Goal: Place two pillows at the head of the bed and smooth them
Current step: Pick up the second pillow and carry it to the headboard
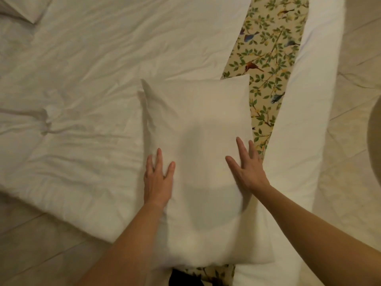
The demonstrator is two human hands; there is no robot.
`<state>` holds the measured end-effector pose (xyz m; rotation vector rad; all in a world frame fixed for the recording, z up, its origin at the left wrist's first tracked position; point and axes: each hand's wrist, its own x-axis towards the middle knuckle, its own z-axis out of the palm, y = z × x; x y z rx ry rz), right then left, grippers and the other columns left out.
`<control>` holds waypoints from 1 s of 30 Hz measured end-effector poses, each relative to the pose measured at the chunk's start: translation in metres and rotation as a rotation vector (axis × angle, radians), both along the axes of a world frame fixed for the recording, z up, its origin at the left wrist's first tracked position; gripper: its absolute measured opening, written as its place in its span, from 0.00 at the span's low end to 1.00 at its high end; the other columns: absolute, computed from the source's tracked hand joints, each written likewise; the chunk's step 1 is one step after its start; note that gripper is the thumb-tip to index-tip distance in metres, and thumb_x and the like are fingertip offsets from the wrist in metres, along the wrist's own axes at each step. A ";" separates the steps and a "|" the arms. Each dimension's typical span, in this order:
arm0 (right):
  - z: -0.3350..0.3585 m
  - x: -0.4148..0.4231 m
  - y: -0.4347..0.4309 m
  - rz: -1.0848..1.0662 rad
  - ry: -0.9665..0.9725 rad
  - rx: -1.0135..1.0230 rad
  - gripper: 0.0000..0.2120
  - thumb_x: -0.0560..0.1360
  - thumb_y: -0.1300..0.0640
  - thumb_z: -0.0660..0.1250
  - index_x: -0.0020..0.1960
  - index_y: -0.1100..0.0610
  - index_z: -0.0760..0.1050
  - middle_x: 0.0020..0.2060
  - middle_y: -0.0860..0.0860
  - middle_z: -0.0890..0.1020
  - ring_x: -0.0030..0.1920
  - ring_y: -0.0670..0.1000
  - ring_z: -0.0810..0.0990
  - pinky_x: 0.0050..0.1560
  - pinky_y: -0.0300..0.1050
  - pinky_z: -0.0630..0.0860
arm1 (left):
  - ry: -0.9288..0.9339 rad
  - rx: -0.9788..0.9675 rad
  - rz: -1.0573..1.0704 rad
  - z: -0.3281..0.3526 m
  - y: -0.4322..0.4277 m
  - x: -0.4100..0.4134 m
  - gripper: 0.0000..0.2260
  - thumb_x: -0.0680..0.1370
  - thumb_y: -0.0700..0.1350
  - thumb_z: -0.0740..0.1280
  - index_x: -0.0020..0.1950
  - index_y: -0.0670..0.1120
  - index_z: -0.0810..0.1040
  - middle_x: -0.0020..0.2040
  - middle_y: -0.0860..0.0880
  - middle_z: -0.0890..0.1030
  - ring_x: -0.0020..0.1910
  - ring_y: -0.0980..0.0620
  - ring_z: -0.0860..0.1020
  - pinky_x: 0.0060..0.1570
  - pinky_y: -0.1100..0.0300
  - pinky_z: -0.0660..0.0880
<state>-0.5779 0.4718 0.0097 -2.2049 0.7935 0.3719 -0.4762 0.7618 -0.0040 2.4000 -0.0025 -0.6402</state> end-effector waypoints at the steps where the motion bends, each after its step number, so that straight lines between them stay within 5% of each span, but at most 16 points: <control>1: -0.002 0.000 0.000 -0.010 -0.004 0.007 0.36 0.78 0.23 0.54 0.81 0.24 0.41 0.86 0.46 0.43 0.85 0.62 0.46 0.80 0.72 0.53 | 0.001 -0.013 0.002 0.000 0.000 0.001 0.34 0.84 0.68 0.55 0.87 0.59 0.51 0.87 0.53 0.51 0.86 0.47 0.52 0.82 0.46 0.53; 10: -0.011 0.003 -0.004 -0.066 -0.016 0.075 0.38 0.77 0.23 0.60 0.80 0.22 0.43 0.86 0.45 0.42 0.85 0.62 0.48 0.81 0.70 0.54 | 0.017 0.025 0.065 -0.007 -0.007 0.009 0.34 0.79 0.72 0.62 0.80 0.77 0.46 0.86 0.55 0.46 0.83 0.43 0.60 0.79 0.36 0.61; 18: -0.006 0.005 0.010 -0.139 -0.061 0.165 0.39 0.77 0.24 0.61 0.81 0.24 0.45 0.86 0.44 0.44 0.86 0.56 0.48 0.81 0.66 0.52 | 0.024 -0.048 0.067 -0.010 -0.013 0.004 0.34 0.81 0.68 0.63 0.82 0.74 0.48 0.87 0.56 0.47 0.83 0.47 0.60 0.81 0.52 0.59; 26: 0.027 0.007 0.031 -0.191 -0.097 0.202 0.40 0.77 0.25 0.61 0.83 0.28 0.46 0.86 0.44 0.44 0.86 0.56 0.48 0.81 0.65 0.52 | 0.059 0.087 0.061 0.028 -0.042 -0.011 0.32 0.80 0.74 0.53 0.79 0.77 0.39 0.86 0.62 0.43 0.83 0.39 0.55 0.76 0.39 0.62; 30: 0.050 0.008 0.040 -0.167 -0.108 0.163 0.41 0.77 0.24 0.60 0.83 0.28 0.44 0.87 0.47 0.43 0.86 0.58 0.48 0.81 0.65 0.53 | 0.004 0.166 -0.002 0.058 -0.053 -0.018 0.37 0.78 0.76 0.54 0.83 0.71 0.41 0.87 0.54 0.44 0.82 0.40 0.57 0.73 0.41 0.66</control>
